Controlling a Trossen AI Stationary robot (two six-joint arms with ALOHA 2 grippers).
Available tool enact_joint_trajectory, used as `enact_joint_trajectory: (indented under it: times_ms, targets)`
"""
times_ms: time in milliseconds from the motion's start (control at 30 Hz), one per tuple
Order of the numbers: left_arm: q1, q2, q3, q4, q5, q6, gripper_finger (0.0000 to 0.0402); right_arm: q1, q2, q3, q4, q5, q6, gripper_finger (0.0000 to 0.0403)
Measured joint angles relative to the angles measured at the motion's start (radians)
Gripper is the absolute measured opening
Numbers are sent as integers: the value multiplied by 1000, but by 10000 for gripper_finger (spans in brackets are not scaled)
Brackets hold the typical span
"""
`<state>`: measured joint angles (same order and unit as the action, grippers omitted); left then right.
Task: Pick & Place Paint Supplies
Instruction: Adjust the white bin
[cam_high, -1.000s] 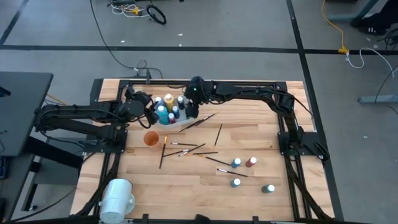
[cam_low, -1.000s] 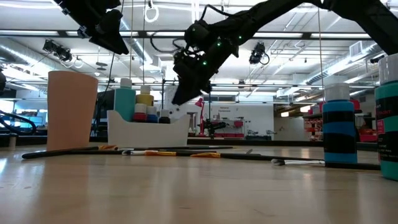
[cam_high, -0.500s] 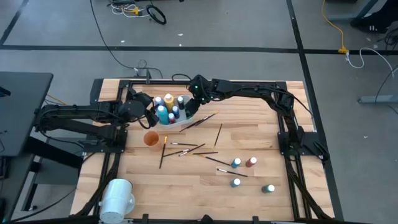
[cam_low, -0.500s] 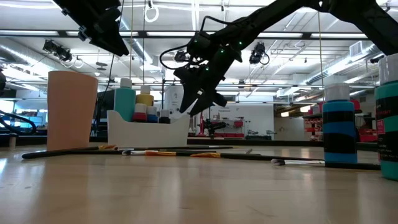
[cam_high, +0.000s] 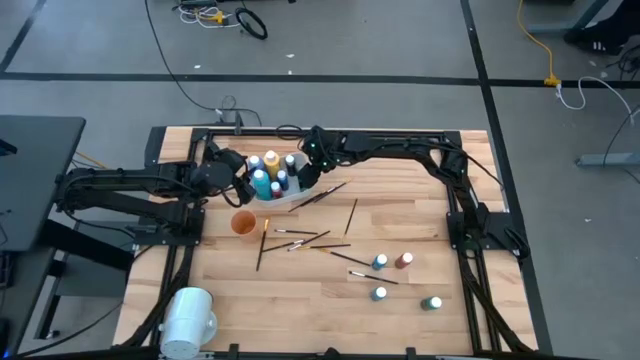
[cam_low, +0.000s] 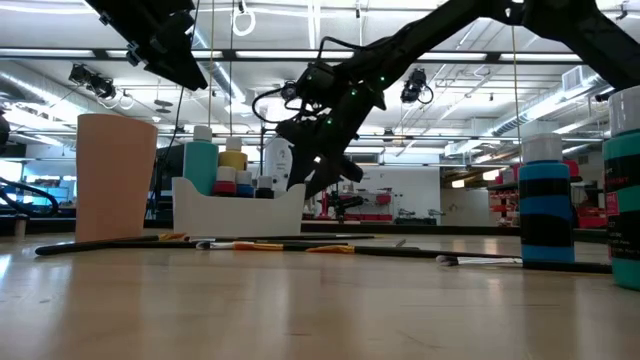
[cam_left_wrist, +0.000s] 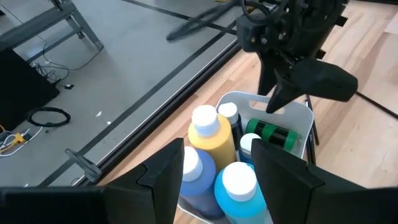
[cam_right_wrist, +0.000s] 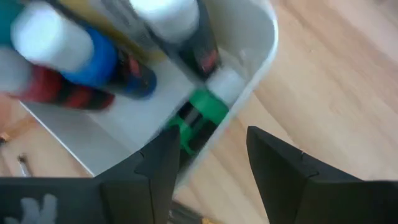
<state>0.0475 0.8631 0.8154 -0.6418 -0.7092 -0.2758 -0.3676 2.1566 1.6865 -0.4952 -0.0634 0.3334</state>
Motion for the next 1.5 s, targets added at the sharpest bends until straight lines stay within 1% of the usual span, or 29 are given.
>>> enact_joint_trajectory:
  times_ms: [67,133,400,500,800,1133,1267,1367,1500]
  targets:
    - [0,0,0,0,0,1,196,1,0,-1,6,1,-2,173]
    - [0,0,0,0,0,2,196,1,0,-1,6,3,-2,152]
    - [0,0,0,-4,0,2,196,1,-1,1,7,12,-20,37]
    - [0,0,0,-11,0,2,196,-2,-1,1,7,12,-28,9]
    - [0,0,0,-24,0,-1,196,-21,-4,1,-40,-7,28,7]
    - [0,0,0,-28,-1,2,196,-11,-14,4,-115,7,48,6]
    - [0,0,0,-27,0,2,196,-3,-14,3,-111,3,50,16]
    - [0,0,0,-27,6,2,196,5,-16,0,-154,-36,69,28]
    - [0,0,0,-27,20,2,196,17,-15,-4,-166,-48,44,38]
